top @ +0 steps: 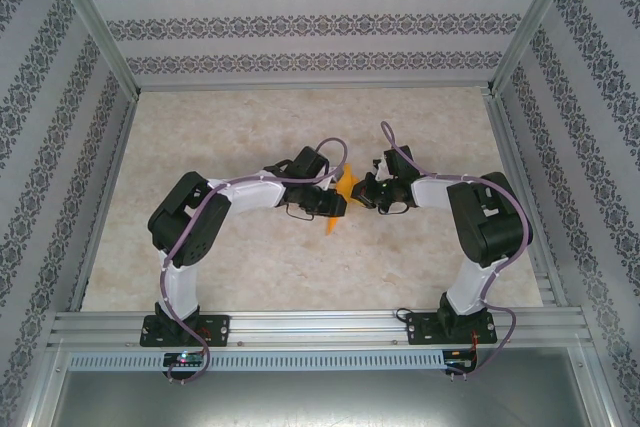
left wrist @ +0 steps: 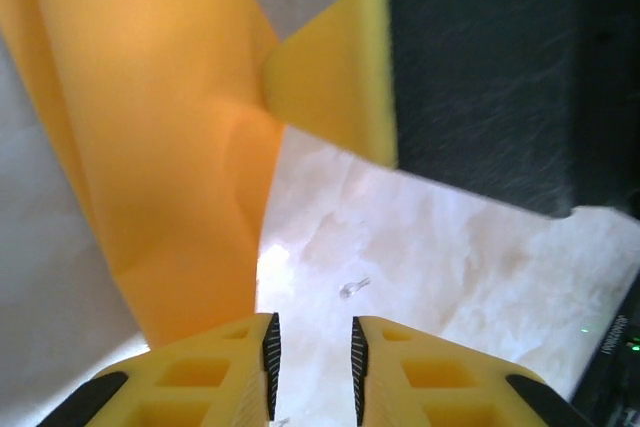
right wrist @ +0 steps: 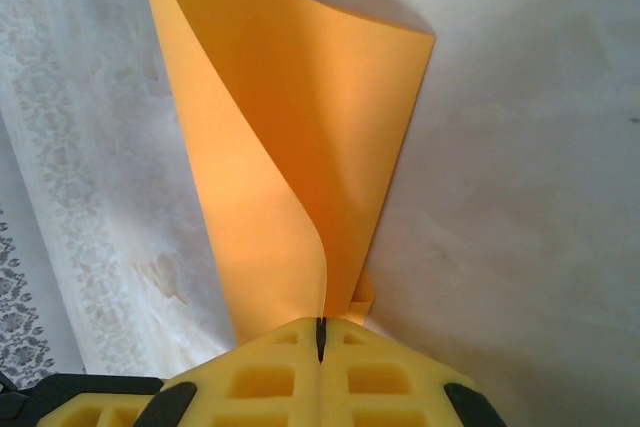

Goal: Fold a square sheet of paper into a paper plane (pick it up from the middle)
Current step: Fold the wing for the fifth time at the center of the table.

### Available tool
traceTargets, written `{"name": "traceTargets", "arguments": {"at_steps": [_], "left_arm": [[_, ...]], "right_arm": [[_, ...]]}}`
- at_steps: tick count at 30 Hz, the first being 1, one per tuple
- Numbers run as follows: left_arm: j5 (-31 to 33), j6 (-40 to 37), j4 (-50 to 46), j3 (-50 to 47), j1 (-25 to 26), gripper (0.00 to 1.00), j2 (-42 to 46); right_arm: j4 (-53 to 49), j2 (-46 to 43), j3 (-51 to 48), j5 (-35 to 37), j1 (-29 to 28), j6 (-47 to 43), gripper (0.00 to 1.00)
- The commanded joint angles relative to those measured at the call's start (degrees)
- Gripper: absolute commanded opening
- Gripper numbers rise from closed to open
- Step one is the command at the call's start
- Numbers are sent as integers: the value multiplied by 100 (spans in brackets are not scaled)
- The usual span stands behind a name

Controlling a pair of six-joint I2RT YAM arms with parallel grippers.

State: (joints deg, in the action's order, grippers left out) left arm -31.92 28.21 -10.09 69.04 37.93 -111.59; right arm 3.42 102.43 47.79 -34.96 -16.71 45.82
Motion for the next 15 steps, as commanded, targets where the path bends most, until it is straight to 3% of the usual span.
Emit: {"name": "traceTargets", "arguments": {"at_steps": [1, 15], "left_arm": [[351, -166, -231, -168, 74, 28, 178], [442, -212, -175, -270, 192, 26, 391]], "right_arm": [[-234, 101, 164, 163, 9, -226, 0], [-430, 164, 319, 350, -21, -284, 0]]}}
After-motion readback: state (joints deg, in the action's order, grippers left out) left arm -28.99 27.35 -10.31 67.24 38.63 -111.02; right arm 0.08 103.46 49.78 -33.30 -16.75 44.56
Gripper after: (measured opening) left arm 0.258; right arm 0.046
